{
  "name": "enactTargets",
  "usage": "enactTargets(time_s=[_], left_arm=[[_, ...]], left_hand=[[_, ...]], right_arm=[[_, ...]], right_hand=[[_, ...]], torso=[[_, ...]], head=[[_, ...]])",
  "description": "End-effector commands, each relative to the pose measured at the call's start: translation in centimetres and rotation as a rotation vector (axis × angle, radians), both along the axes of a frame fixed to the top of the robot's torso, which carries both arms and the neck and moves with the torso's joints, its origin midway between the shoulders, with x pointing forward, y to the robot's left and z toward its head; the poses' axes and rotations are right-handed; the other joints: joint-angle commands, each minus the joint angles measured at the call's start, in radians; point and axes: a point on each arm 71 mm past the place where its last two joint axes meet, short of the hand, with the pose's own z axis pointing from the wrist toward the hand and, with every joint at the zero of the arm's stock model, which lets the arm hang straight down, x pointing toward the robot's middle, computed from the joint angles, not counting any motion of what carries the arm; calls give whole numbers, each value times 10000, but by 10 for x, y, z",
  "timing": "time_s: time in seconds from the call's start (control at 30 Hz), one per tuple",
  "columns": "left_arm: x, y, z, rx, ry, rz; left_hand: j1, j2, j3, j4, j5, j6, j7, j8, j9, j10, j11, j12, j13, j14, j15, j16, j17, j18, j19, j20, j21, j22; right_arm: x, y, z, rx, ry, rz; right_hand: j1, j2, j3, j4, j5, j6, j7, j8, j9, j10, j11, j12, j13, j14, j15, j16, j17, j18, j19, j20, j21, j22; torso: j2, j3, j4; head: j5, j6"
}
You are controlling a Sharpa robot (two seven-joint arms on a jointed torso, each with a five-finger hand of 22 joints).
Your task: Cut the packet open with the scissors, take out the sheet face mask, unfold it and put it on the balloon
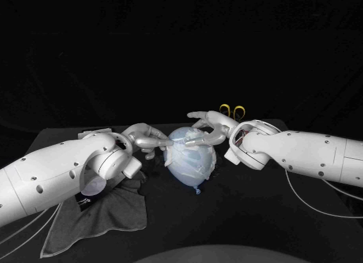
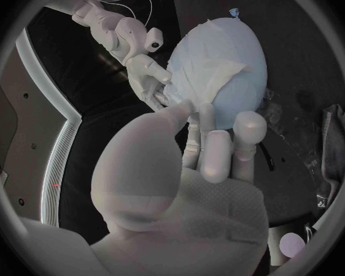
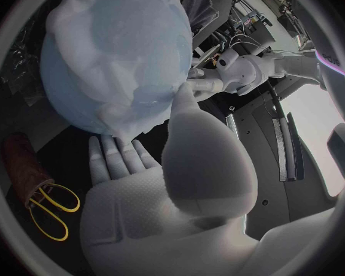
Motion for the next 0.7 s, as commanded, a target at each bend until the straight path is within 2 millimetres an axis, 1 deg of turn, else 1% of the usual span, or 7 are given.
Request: enactTargets(time_s=[0.03,0.13,0.23,0.33,0.37,0.57,0.7], left_arm=[[1,-4,4,-147,-382,31],[1,-5,5,-259,-410,131],[1,-5,5,-355,-362,207],[1,-5,5,-439,-298,256],[0,-4,5,-485,-248,277],[-1,-3,4,-789,127,394],[-2,0,3,-1174,616,636]], left_hand=[[167,92,257,-78,30,140,11,96,30,99,-41,-29,-31,84,-17,31,-141,-161,113,-23,101,137],[124,216,566,-109,30,89,22,206,99,221,-54,-55,-75,137,-34,24,-150,-192,208,-55,220,296],[41,195,832,-150,30,24,23,343,194,293,-65,-80,-109,166,-47,17,-193,-202,235,-74,277,365],[27,190,870,-155,31,12,23,359,206,302,-66,-81,-112,167,-48,16,-205,-201,230,-76,278,364],[-39,148,1000,-176,29,-27,22,428,256,324,-66,-85,-122,180,-51,11,-215,-203,228,-82,295,383],[-145,68,1130,-207,27,-40,10,546,333,361,-75,-76,-128,192,-57,9,-239,-206,228,-88,316,412],[-347,-48,1147,-187,25,-1,-63,667,410,501,-163,-54,-140,190,-124,8,-369,-205,221,-106,330,435]], right_arm=[[-2,3,-3,-269,79,290],[-3,3,-3,-341,72,305],[-3,3,-4,-421,52,317],[-3,2,-4,-487,31,328],[-3,2,-4,-516,20,333],[-3,2,-5,-678,-32,378],[-3,2,-6,-775,-53,408]], right_hand=[[26,33,66,5,-63,83,1542,32,16,-6,4,10,-1,39,4,40,3,113,34,13,48,0],[31,28,67,3,-63,85,1542,33,16,-18,4,4,-3,36,4,38,1,113,37,12,50,1],[65,17,81,1,-62,95,1541,35,18,-25,5,-9,-8,29,4,33,-4,114,33,13,50,-2],[92,14,95,0,-62,105,1541,37,20,-38,6,-23,-13,25,4,28,-7,114,30,13,50,-5],[141,-2,113,-1,-62,114,1541,39,21,-41,6,-38,-16,29,4,25,-11,115,32,13,51,-6],[202,-25,129,-2,-61,136,1541,44,27,-41,6,-56,-19,26,4,19,-17,115,25,14,51,-12],[277,-58,146,-3,-60,156,1541,48,30,-54,7,-82,-23,19,5,10,-25,114,9,14,48,-23]], torso=[[-1,1,3],[4,1,7],[6,0,9],[-1,-2,12],[-1,-2,12],[-1,-6,12],[-2,-5,19]], head=[[4,-10],[3,-8],[-1,-18],[-5,-18],[-5,-18],[-2,-14],[-1,-10]])
